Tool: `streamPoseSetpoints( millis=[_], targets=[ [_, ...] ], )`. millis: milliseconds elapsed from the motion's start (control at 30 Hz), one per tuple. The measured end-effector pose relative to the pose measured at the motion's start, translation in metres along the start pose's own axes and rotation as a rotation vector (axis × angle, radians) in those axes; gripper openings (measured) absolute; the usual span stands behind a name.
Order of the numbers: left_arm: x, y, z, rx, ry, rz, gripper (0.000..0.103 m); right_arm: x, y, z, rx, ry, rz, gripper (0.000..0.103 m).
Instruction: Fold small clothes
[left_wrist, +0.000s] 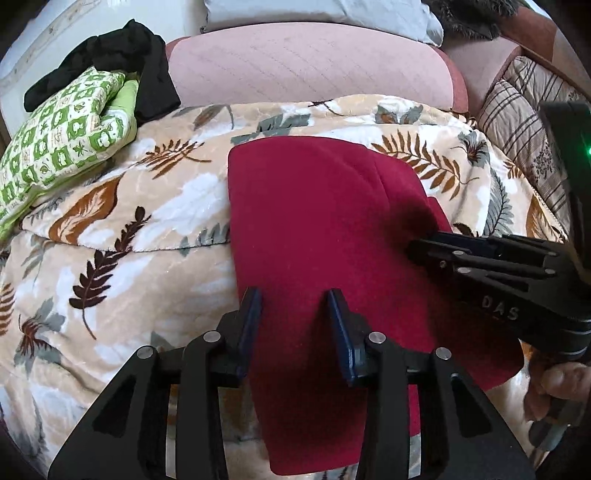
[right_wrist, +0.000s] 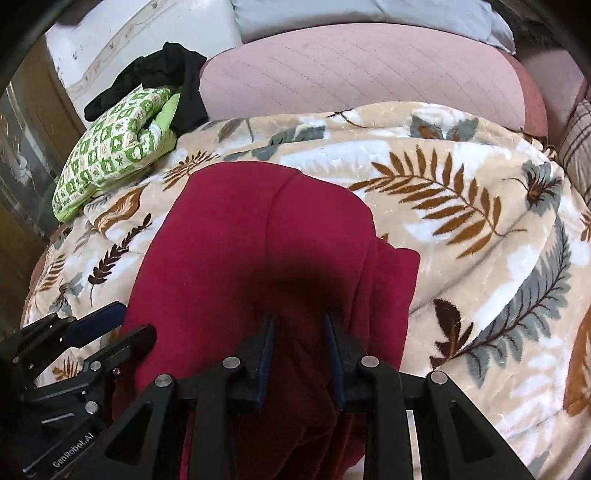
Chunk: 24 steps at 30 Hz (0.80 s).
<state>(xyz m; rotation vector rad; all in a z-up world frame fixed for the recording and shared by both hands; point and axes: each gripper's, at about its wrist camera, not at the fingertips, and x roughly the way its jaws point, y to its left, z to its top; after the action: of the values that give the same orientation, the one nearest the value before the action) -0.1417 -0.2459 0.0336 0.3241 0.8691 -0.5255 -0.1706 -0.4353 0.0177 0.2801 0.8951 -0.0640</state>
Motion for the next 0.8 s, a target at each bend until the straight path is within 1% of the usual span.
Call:
streamPoseSetpoints(
  millis=[167, 267, 367, 467, 533, 600, 667, 800],
  targets=[
    [0.000, 0.005, -0.001, -0.025, 0.006, -0.014, 0.038, -0.026, 0.008, -0.004, -0.001, -0.004, -0.009, 0.025],
    [-0.001, 0.005, -0.003, -0.025, 0.005, -0.009, 0.039, -0.051, 0.016, -0.015, -0.012, -0.026, -0.009, 0.027],
    [-0.001, 0.005, -0.003, -0.022, 0.002, -0.005, 0.039, -0.062, 0.021, -0.024, -0.020, -0.033, -0.012, 0.027],
    [0.000, 0.004, -0.004, -0.022, -0.001, 0.002, 0.040, -0.063, 0.022, -0.032, -0.018, -0.030, -0.016, 0.028],
    [0.000, 0.003, -0.004, -0.015, -0.003, 0.006, 0.040, -0.055, 0.019, -0.039, -0.009, -0.006, -0.027, 0.028],
    [0.000, 0.002, -0.005, -0.007, -0.003, 0.009, 0.041, -0.045, 0.013, -0.044, 0.019, 0.024, -0.018, 0.028],
    [0.001, 0.003, -0.005, -0.010, 0.000, 0.010, 0.044, -0.037, 0.008, -0.049, 0.036, 0.025, -0.012, 0.028],
    [0.002, 0.005, -0.006, -0.026, 0.001, 0.003, 0.045, -0.033, 0.007, -0.053, 0.047, 0.026, -0.009, 0.028]
  ],
)
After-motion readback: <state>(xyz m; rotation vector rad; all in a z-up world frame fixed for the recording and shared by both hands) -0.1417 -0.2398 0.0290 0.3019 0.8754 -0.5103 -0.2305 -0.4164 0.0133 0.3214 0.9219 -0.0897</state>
